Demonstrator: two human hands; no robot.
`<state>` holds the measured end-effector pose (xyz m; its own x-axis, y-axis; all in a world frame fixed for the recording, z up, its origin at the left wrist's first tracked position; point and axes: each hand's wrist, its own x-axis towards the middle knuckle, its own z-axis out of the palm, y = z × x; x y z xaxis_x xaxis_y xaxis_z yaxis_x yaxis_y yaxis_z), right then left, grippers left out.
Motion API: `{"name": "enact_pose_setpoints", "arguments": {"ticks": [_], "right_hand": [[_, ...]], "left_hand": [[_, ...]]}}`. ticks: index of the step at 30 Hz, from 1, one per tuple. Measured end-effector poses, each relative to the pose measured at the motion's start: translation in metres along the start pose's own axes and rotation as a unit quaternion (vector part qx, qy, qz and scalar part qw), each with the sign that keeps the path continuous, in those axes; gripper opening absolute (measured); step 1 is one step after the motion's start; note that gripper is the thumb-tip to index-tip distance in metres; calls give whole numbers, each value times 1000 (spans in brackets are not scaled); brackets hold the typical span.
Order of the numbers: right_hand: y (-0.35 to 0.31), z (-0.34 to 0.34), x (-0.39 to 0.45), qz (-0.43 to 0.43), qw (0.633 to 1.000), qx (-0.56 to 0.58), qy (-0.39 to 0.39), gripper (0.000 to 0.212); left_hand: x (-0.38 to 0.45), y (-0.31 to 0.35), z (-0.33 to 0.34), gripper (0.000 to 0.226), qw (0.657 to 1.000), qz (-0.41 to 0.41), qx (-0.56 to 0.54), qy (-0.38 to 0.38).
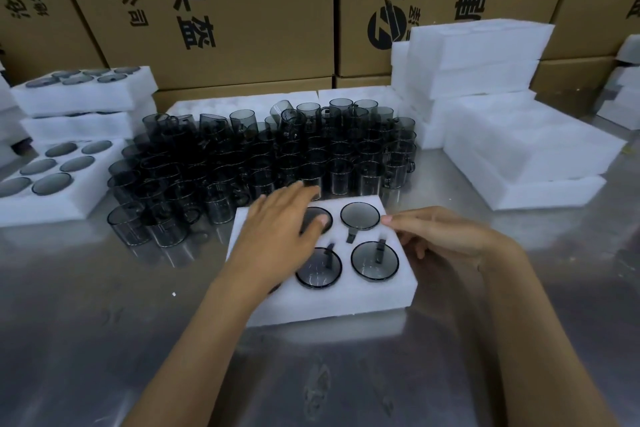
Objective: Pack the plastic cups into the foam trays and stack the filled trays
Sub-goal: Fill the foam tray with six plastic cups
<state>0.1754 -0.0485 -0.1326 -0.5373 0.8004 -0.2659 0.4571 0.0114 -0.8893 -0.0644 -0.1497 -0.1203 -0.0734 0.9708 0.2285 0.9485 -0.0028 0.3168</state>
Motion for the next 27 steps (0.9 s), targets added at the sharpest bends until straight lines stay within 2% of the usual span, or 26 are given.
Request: {"name": "enact_pose_setpoints", "arguments": {"ticks": [6,9,13,17,19,23,25,27], "right_hand": [[-4,0,-1,27,998,-48,27,53],[-6,5,-1,5,999,-45,17,61],[-9,8,1,-23,997,70,-19,61],[-4,15,6,-43,975,204,-79,44],[-2,20,6,-48,963,251,-90,50],[-9,29,7,-53,971,229,-39,66],[-12,29,8,-71,962,263,-1,56],[-12,25,8,-88,945,314,37,48]], "left_hand": [[6,-27,-8,44,989,-128,20,78],[6,-25,-3,40,984,-171,0,55],[7,-27,-4,34,980,-185,-31,66],[6,-31,-10,30,967,-213,-94,102],[5,-30,-13,31,963,-220,-104,113],[4,-28,-18,25,961,-211,-103,148],[5,-30,-22,20,954,-190,-149,178],[7,-30,-25,19,932,-174,-237,213]]}}
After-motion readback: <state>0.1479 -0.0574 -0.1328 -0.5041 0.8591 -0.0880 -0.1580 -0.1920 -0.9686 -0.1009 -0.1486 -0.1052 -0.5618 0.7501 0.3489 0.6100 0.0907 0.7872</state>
